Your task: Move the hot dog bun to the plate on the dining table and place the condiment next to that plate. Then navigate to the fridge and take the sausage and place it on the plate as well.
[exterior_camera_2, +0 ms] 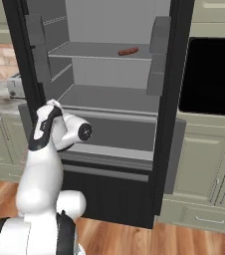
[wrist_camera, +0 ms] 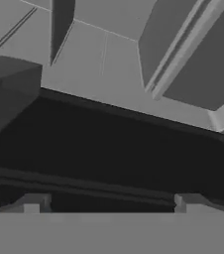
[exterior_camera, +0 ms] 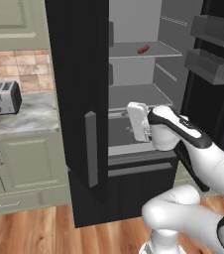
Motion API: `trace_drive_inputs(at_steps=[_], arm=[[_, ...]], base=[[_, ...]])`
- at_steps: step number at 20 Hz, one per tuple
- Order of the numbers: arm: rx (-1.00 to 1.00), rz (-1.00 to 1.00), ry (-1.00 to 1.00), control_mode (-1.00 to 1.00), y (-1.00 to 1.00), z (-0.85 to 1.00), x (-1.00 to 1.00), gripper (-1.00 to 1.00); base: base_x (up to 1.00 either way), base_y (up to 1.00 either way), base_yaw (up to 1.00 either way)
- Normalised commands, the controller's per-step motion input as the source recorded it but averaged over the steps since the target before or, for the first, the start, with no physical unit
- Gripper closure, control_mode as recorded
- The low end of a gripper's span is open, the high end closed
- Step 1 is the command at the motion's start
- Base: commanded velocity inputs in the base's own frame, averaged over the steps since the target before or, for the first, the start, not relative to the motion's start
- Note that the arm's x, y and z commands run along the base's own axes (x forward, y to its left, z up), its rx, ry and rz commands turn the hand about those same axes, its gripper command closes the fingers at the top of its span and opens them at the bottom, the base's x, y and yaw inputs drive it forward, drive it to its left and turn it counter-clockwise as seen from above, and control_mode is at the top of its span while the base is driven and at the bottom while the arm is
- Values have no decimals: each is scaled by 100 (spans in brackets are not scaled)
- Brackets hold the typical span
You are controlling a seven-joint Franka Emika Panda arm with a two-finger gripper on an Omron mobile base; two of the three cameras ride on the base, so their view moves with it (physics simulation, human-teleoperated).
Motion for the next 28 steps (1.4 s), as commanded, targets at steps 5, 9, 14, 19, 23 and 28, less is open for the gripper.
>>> trace_drive_inputs(at_steps=[5, 9, 14, 19, 23, 28], arm=[[30, 22, 22, -100, 23, 0, 54, -100], [22, 22, 20, -100, 52, 0, 37, -100], [11, 22, 17, -100, 68, 0, 7, -100], [5, 22, 11, -100, 77, 0, -2, -100], [0, 21, 2, -100, 81, 0, -19, -100], [0, 18, 0, -100, 89, 0, -19, -100]], base=[[0, 0, 0], [0, 0, 0], [0, 0, 0], [0, 0, 0], [0, 0, 0], [0, 0, 0]])
